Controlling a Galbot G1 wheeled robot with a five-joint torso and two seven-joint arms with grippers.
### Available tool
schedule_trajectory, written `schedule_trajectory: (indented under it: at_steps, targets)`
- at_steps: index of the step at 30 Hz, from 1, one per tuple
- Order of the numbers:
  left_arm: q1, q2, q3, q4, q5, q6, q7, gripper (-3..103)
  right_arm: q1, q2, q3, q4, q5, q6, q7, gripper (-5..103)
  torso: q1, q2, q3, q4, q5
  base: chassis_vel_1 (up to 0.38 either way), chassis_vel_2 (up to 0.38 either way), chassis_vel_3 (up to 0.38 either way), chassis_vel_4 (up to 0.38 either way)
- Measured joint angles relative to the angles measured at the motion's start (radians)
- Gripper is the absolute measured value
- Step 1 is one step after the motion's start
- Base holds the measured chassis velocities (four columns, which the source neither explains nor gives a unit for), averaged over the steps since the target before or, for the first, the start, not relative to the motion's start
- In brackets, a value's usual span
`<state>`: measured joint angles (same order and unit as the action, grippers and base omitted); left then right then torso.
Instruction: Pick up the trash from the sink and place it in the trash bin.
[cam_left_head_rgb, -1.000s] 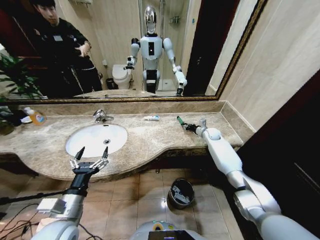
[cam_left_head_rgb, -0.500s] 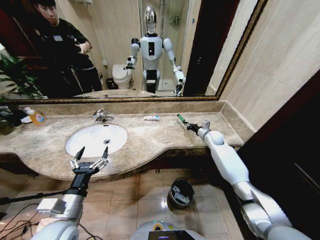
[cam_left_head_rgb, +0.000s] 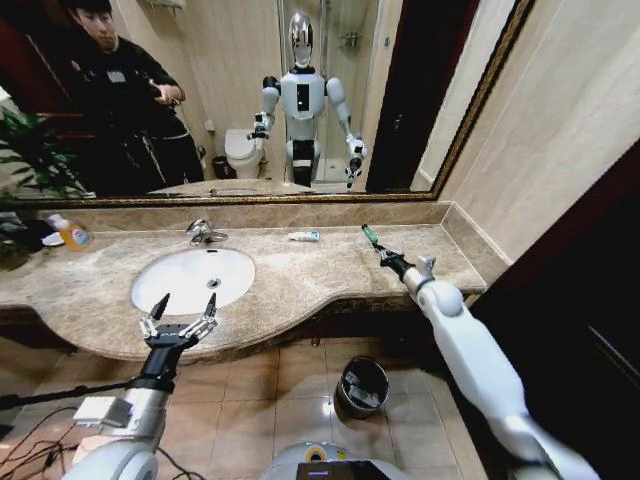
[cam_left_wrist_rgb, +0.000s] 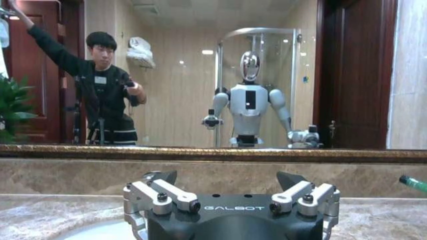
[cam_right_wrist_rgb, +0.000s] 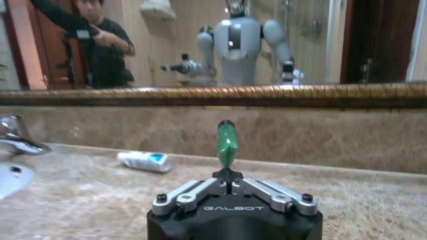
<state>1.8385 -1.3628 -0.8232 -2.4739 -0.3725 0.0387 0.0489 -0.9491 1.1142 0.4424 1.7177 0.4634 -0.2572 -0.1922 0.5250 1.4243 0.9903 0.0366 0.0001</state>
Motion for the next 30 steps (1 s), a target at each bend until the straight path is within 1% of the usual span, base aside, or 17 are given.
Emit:
schedule_trajectory:
  at_steps: [2,3,5,7,9,11,15,16,17,19,20,22,23,24,26,28,30]
  targets:
    - [0.000,0.000,0.000,0.000,0.000,0.000,0.000,100,-0.061,0.019,0.030,0.070,-0.026,0.015,-0.010,0,0.000,0.000,0.000,0.0004,-0.0002,0.000,0.000,0.000,0.000]
    - [0.000,0.000,0.000,0.000,0.000,0.000,0.000,100,-0.061,0.019,0.030,0.070,-0.026,0.015,-0.010,0,0.000,0.000,0.000,0.0004,-0.0002,0.000,0.000,0.000,0.000]
    - [0.000,0.000,0.000,0.000,0.000,0.000,0.000,100,-0.152,0.049,0.072,0.165,-0.052,0.029,-0.020,0,0.000,0.000,0.000,0.0004,-0.0004,0.000,0.000,0.000,0.000]
    - [0.000,0.000,0.000,0.000,0.000,0.000,0.000,100,-0.178,0.057,0.082,0.186,-0.056,0.031,-0.021,0,0.000,0.000,0.000,0.0004,-0.0003,0.000,0.000,0.000,0.000]
    - [0.000,0.000,0.000,0.000,0.000,0.000,0.000,100,-0.290,0.094,0.120,0.247,-0.070,0.052,-0.024,0,0.000,0.000,0.000,0.0003,-0.0001,0.000,0.000,0.000,0.000]
    - [0.000,0.000,0.000,0.000,0.000,0.000,0.000,100,-0.324,0.103,0.131,0.259,-0.075,0.064,-0.028,0,0.000,0.000,0.000,0.0001,-0.0001,0.000,0.000,0.000,0.000]
    - [0.000,0.000,0.000,0.000,0.000,0.000,0.000,100,-0.487,0.141,0.176,0.285,-0.103,0.179,-0.052,0,0.000,0.000,0.000,0.0002,-0.0001,0.000,0.000,0.000,0.000]
    - [0.000,0.000,0.000,0.000,0.000,0.000,0.000,100,-0.487,0.141,0.176,0.285,-0.103,0.179,-0.052,0,0.000,0.000,0.000,0.0002,-0.0001,0.000,0.000,0.000,0.000]
    - [0.000,0.000,0.000,0.000,0.000,0.000,0.000,100,-0.510,0.146,0.179,0.285,-0.106,0.205,-0.053,0,0.000,0.000,0.000,0.0002,-0.0002,0.000,0.000,0.000,0.000]
    - [0.000,0.000,0.000,0.000,0.000,0.000,0.000,100,-0.572,0.148,0.179,0.262,-0.108,0.273,-0.069,0,0.000,0.000,0.000,0.0002,-0.0005,0.000,0.000,0.000,0.000]
    - [0.000,0.000,0.000,0.000,0.000,0.000,0.000,100,-0.572,0.148,0.179,0.262,-0.108,0.273,-0.069,0,0.000,0.000,0.000,0.0002,-0.0005,0.000,0.000,0.000,0.000]
    - [0.000,0.000,0.000,0.000,0.000,0.000,0.000,100,-0.608,0.142,0.175,0.206,-0.117,0.333,-0.090,0,0.000,0.000,0.000,0.0001,0.0000,0.000,0.000,0.000,0.000]
    - [0.000,0.000,0.000,0.000,0.000,0.000,0.000,100,-0.608,0.142,0.175,0.206,-0.117,0.333,-0.090,0,0.000,0.000,0.000,0.0001,0.0000,0.000,0.000,0.000,0.000]
    - [0.000,0.000,0.000,0.000,0.000,0.000,0.000,100,-0.628,0.136,0.170,0.168,-0.121,0.362,-0.104,0,0.000,0.000,0.000,0.0002,0.0001,0.000,0.000,0.000,0.000]
    - [0.000,0.000,0.000,0.000,0.000,0.000,0.000,100,-0.660,0.128,0.143,0.102,-0.120,0.393,-0.103,0,0.000,0.000,0.000,0.0002,-0.0001,0.000,0.000,0.000,0.000]
    - [0.000,0.000,0.000,0.000,0.000,0.000,0.000,100,-0.664,0.128,0.135,0.082,-0.126,0.400,-0.101,0,0.000,0.000,0.000,0.0002,0.0001,0.000,0.000,0.000,0.000]
    - [0.000,0.000,0.000,0.000,0.000,0.000,0.000,100,-0.660,0.141,0.111,-0.003,-0.164,0.425,-0.102,0,0.000,0.000,0.000,0.0001,-0.0002,0.000,0.000,0.000,0.000]
